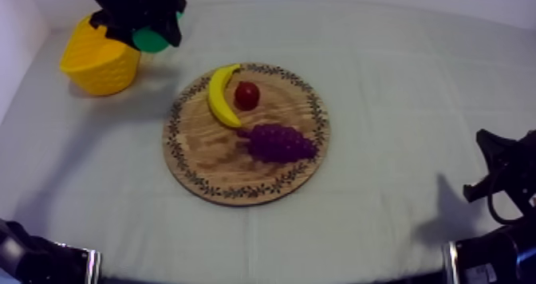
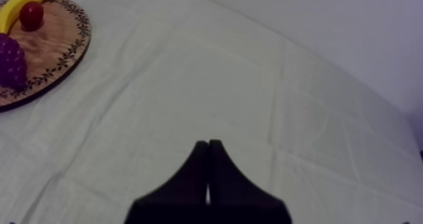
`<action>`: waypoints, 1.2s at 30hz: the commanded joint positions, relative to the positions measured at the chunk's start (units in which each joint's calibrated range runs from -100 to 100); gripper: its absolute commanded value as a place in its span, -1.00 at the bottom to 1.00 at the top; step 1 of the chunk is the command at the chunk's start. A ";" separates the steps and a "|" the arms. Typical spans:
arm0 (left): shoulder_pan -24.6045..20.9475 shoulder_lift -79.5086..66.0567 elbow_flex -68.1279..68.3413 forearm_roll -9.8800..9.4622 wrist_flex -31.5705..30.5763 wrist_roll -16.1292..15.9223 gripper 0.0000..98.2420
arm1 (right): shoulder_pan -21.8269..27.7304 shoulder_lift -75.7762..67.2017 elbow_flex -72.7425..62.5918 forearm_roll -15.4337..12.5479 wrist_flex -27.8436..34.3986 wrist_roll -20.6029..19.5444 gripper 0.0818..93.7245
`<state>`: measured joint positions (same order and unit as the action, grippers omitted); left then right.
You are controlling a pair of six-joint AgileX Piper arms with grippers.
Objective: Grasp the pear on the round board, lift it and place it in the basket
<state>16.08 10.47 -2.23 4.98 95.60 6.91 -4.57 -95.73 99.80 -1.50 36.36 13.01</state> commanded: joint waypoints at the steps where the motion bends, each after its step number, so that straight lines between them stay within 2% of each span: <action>1: -1.44 0.71 -1.47 -0.08 0.17 -0.93 -0.03 | -0.02 -0.03 -0.02 0.01 0.02 0.01 -0.99; 15: -9.32 8.02 -13.68 -1.01 1.86 -5.56 -0.03 | -0.02 -0.03 -0.02 0.01 0.02 0.01 -0.99; 27: -14.10 13.65 -22.69 -3.82 4.04 -7.46 -0.04 | -0.02 -0.03 -0.02 0.01 0.02 0.01 -0.99; 36: -16.85 13.71 -25.45 -4.64 4.15 -7.95 -0.04 | -0.02 -0.03 -0.02 0.01 0.02 0.01 -0.99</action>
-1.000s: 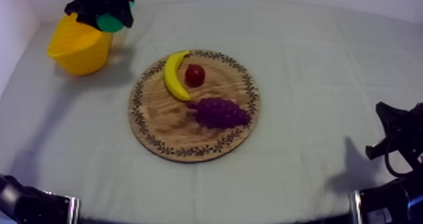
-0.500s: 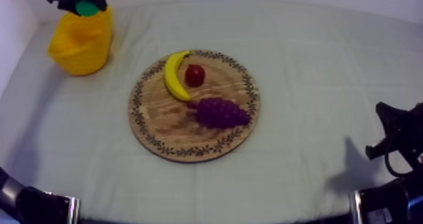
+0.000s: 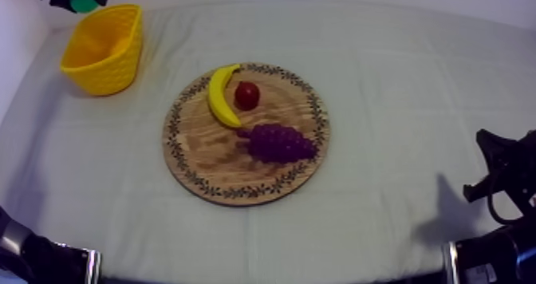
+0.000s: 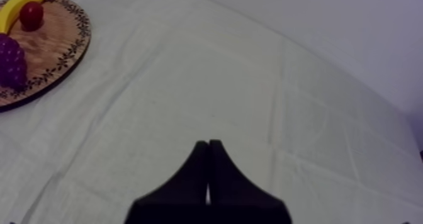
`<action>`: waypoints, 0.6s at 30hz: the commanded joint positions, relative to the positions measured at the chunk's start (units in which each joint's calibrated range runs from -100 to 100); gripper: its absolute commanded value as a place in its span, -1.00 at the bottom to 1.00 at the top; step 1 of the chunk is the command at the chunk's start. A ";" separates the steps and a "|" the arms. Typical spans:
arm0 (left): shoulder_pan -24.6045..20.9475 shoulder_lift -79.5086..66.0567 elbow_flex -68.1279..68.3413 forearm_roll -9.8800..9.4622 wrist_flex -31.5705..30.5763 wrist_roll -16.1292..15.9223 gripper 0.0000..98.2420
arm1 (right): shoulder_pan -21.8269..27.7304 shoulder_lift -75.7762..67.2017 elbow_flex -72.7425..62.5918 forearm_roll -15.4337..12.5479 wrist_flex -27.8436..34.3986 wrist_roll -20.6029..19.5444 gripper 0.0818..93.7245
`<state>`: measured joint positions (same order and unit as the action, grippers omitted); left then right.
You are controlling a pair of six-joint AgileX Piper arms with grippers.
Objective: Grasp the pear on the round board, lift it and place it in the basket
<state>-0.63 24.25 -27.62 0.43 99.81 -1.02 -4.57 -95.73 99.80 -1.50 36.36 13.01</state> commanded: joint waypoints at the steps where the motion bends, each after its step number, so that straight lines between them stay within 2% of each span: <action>1: -0.34 -0.18 -0.12 -0.14 -0.06 -0.03 -0.04 | -0.02 -0.03 -0.02 0.01 0.02 0.01 -0.99; 18: -2.04 6.50 -0.01 0.35 -1.47 -1.08 -0.01 | -0.02 -0.03 -0.02 0.01 0.02 0.01 -0.99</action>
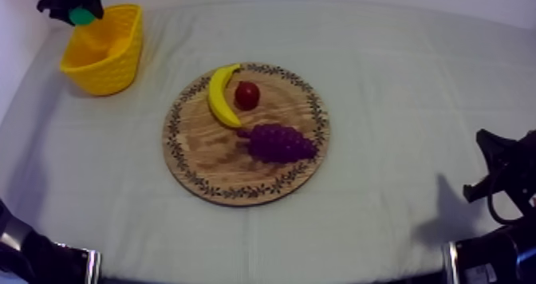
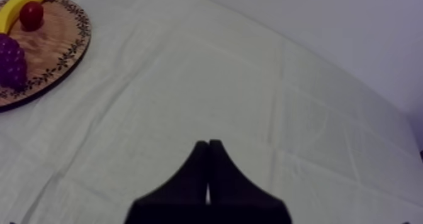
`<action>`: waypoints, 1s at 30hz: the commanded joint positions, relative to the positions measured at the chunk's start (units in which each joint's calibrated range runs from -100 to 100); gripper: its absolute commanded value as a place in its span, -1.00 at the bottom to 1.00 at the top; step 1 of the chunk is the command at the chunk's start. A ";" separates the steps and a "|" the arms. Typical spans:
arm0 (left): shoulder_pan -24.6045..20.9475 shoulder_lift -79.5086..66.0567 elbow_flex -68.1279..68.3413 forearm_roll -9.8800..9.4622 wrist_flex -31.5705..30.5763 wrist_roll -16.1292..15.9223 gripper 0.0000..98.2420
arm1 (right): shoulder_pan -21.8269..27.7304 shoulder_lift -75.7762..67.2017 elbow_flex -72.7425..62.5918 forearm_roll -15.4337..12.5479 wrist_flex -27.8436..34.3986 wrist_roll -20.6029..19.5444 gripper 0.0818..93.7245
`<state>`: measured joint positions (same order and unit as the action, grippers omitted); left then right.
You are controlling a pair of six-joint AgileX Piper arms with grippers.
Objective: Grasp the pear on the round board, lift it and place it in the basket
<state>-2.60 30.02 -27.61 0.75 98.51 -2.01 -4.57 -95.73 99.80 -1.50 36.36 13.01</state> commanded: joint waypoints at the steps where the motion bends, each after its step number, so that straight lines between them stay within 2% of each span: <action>1: -0.17 1.44 -0.11 0.06 -0.40 -0.17 -0.01 | -0.02 -0.03 -0.02 0.01 0.02 0.01 -0.99; 17: -1.78 13.56 -4.19 0.73 -2.46 -1.41 -0.02 | -0.02 -0.03 -0.02 0.01 0.02 0.01 -0.99; 19: -1.85 14.35 -4.59 0.76 -2.24 -1.81 0.05 | -0.02 -0.03 -0.02 0.01 0.02 0.01 -0.99; 30: -1.78 15.04 -4.53 0.39 0.74 -2.17 0.77 | -0.02 -0.03 -0.02 0.01 0.02 0.01 -0.99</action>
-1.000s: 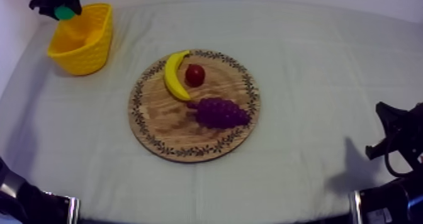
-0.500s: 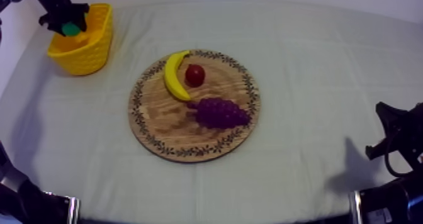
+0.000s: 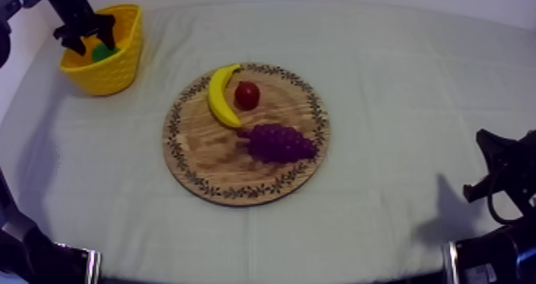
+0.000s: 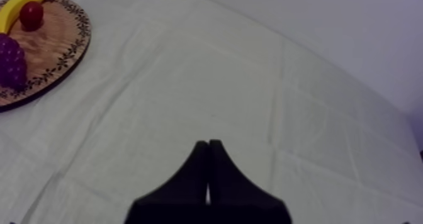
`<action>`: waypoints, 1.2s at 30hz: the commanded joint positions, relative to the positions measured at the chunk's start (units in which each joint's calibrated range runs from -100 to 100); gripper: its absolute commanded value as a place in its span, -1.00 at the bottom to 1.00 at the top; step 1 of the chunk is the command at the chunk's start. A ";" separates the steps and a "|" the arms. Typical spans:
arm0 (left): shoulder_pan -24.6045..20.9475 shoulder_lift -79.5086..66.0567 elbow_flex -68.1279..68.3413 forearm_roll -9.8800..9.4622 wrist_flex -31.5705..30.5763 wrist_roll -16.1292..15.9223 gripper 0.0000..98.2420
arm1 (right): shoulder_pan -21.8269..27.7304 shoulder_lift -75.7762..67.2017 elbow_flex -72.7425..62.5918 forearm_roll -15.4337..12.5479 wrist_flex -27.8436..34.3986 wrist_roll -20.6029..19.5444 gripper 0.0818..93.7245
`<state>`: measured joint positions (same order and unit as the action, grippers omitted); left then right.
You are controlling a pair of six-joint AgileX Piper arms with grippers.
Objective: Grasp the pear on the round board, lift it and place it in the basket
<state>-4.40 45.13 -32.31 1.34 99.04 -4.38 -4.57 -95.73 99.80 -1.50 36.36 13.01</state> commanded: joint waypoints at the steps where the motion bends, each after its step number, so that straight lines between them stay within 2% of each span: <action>1: 0.01 -0.08 0.38 -0.52 0.36 0.45 0.82 | -0.02 -0.03 -0.02 0.01 0.02 0.01 -0.99; 5: 0.07 -0.50 1.19 -1.89 0.50 1.04 0.93 | -0.02 -0.03 -0.02 0.01 0.02 0.01 -0.99; 9: -0.05 -1.71 1.69 -2.23 0.36 0.78 0.95 | -0.02 -0.03 -0.02 0.01 0.02 0.01 -0.99; 28: -0.10 -17.00 12.28 -0.71 0.23 -0.77 0.94 | -0.02 -0.03 -0.02 0.01 0.02 0.01 -0.99; 36: -0.66 -27.73 21.24 -0.04 -1.43 -2.09 0.75 | -0.02 -0.03 -0.02 0.01 0.02 0.01 -0.99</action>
<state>-5.03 20.13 -13.19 1.27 97.97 -6.33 -4.57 -95.73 99.80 -1.50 36.36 13.01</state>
